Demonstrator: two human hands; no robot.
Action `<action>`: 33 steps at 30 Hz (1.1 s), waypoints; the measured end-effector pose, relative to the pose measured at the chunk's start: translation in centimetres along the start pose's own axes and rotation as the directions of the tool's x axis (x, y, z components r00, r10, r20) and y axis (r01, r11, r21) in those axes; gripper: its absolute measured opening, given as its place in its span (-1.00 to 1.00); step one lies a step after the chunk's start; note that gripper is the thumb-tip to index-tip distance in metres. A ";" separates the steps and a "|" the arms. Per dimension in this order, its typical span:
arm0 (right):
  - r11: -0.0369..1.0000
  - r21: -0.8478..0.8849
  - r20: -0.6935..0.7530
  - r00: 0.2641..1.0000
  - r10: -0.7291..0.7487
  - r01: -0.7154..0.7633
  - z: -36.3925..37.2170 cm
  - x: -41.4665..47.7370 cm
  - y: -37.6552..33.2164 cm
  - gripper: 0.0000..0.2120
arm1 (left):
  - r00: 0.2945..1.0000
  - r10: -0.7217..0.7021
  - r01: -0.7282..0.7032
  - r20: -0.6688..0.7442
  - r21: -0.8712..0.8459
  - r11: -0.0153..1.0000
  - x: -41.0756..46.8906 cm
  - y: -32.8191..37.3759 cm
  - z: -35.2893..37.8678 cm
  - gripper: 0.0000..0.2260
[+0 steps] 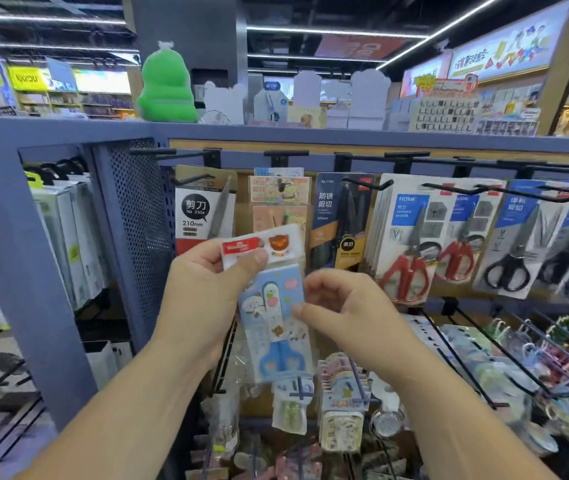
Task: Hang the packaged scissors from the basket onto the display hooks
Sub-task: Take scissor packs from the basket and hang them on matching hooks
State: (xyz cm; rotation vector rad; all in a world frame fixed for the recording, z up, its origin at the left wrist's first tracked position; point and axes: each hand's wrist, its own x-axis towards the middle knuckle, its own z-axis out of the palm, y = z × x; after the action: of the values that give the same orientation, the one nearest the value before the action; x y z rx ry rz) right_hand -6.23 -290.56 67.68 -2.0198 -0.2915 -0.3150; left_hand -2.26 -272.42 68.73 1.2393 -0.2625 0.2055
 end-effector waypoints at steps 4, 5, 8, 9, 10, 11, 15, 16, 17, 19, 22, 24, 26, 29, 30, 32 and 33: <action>0.979 0.196 -0.068 0.997 -0.036 0.048 -0.1 0.9 -2.4 -0.88 | 0.997 0.055 -0.057 0.047 0.038 0.998 0.9 1.4 1.2 -0.88; 0.982 0.182 -0.110 0.993 -0.034 0.054 -0.2 1.1 -2.6 -0.84 | 0.997 0.077 -0.079 0.030 0.061 0.995 1.1 1.8 1.4 -0.85; 0.969 0.244 -0.195 0.981 0.002 0.047 -0.8 0.9 -1.8 -0.67 | 0.980 0.193 -0.200 0.055 0.184 0.962 2.0 2.6 1.8 -0.81; 0.954 0.296 -0.213 0.977 0.024 0.041 -1.0 0.8 -1.6 -0.63 | 0.973 0.221 -0.231 0.072 0.205 0.951 2.1 2.7 2.2 -0.81; 0.942 0.333 -0.221 0.975 0.034 0.043 -1.1 0.7 -1.5 -0.62 | 0.969 0.238 -0.248 0.074 0.218 0.944 2.3 2.8 2.5 -0.81; 0.937 0.344 -0.221 0.975 0.028 0.051 -1.2 0.6 -1.5 -0.62 | 0.967 0.247 -0.255 0.062 0.224 0.941 2.4 2.8 2.9 -0.82; 0.940 0.328 -0.233 0.972 -0.020 0.098 -1.3 0.5 -1.8 -0.69 | 0.965 0.262 -0.253 -0.005 0.245 0.936 3.0 2.8 3.7 -0.79; 0.938 0.331 -0.247 0.969 -0.014 0.098 -1.4 0.4 -1.6 -0.68 | 0.964 0.266 -0.253 -0.017 0.260 0.932 3.1 2.7 3.8 -0.77; 0.940 0.328 -0.259 0.966 -0.005 0.093 -1.6 0.2 -1.4 -0.67 | 0.963 0.269 -0.252 -0.025 0.273 0.928 3.3 2.7 3.8 -0.75; 0.945 0.320 -0.280 0.959 0.029 0.065 -1.9 -0.2 -0.8 -0.65 | 0.965 0.261 -0.239 -0.033 0.300 0.923 3.6 2.5 3.7 -0.74; 0.953 0.302 -0.365 0.928 0.080 0.037 -2.4 -0.2 -0.1 -0.69 | 0.970 0.242 -0.217 -0.036 0.337 0.916 4.0 2.4 3.7 -0.72; 0.966 0.251 -0.455 0.888 0.061 0.062 -3.0 0.4 -0.2 -0.79 | 0.964 0.261 -0.235 -0.043 0.312 0.920 4.2 2.5 3.9 -0.68; 0.971 0.211 -0.528 0.849 0.016 0.113 -3.9 1.4 -1.0 -0.85 | 0.958 0.278 -0.250 -0.067 0.274 0.929 4.1 2.7 4.2 -0.69; 0.965 0.174 -0.572 0.818 -0.064 0.197 -5.2 2.9 -2.4 -0.82 | 0.955 0.290 -0.264 -0.068 0.261 0.929 3.6 2.9 4.7 -0.75; 0.964 0.159 -0.575 0.814 -0.087 0.215 -5.4 3.3 -2.8 -0.82 | 0.955 0.290 -0.265 -0.057 0.266 0.927 3.4 2.9 4.8 -0.76; 0.969 0.106 -0.577 0.807 -0.122 0.223 -5.6 3.8 -3.2 -0.79 | 0.958 0.281 -0.259 -0.050 0.266 0.929 3.3 3.0 4.9 -0.77; 0.971 0.078 -0.582 0.801 -0.138 0.224 -5.6 4.0 -3.4 -0.75 | 0.960 0.275 -0.251 -0.056 0.264 0.931 3.3 3.1 5.0 -0.77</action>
State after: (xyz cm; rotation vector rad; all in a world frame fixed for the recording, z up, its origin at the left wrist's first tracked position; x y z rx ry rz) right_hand -4.16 -293.77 74.30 -1.6602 -0.1186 -0.9782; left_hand -0.50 -276.13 74.01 1.4436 -0.3304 0.5418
